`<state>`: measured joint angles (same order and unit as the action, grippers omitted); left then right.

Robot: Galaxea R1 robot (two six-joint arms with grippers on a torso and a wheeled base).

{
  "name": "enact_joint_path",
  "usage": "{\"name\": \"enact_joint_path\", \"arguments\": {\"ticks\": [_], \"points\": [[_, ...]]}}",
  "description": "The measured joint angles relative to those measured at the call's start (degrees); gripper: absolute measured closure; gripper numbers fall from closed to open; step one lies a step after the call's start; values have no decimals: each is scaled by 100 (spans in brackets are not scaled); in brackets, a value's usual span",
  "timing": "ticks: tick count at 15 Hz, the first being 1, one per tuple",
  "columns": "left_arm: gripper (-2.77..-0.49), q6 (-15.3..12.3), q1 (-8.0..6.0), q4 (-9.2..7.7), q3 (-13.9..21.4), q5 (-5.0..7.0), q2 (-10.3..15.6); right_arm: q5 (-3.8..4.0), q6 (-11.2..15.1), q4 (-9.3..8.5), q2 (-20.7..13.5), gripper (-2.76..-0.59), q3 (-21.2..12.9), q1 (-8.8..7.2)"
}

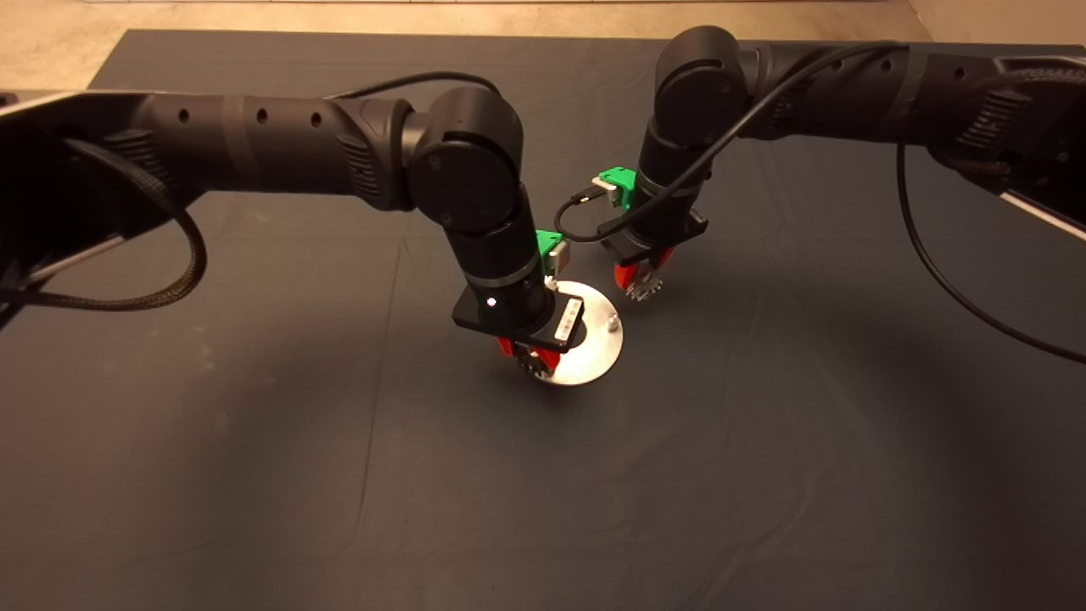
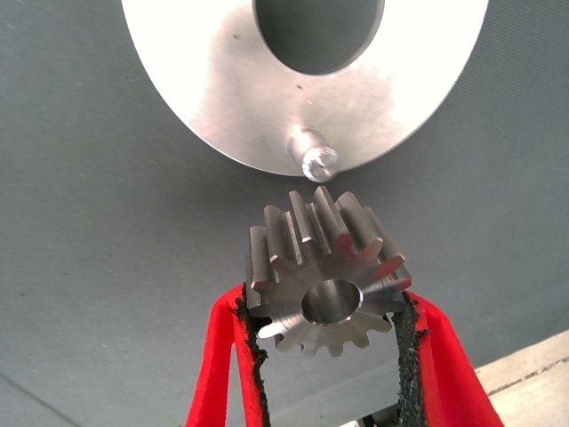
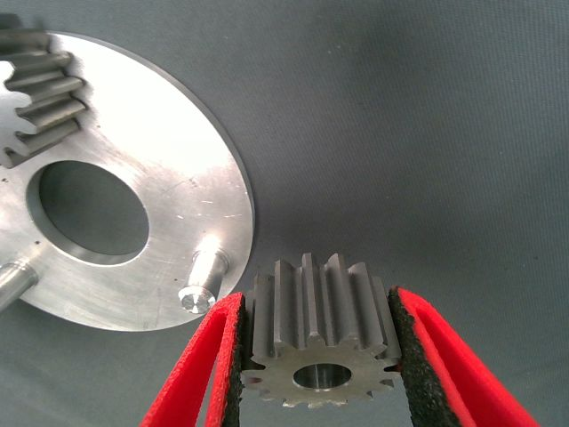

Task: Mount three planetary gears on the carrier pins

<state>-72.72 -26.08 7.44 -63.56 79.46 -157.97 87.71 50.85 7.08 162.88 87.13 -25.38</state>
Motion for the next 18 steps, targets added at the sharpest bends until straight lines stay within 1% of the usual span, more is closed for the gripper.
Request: {"name": "enact_joint_path", "arguments": {"ticks": [2,6,7,9,14,18], "points": [[-55,1,0,0,-61,2,2,5,2,2,-1,-102,6,-9],[-55,4,0,6,-145,-2,-20,-17,-2,0,30,-102,5,-35],[-55,-11,0,6,-145,-2,-28,-21,-2,0,30,-102,5,-37],[-55,-182,0,6,-145,0,-33,-23,-1,0,29,-102,5,-37],[-55,-208,1,16,-145,0,-57,-26,-2,-1,30,-102,5,-37],[-55,-261,1,77,-145,2,-59,-26,0,0,79,-102,-9,-37]]}}
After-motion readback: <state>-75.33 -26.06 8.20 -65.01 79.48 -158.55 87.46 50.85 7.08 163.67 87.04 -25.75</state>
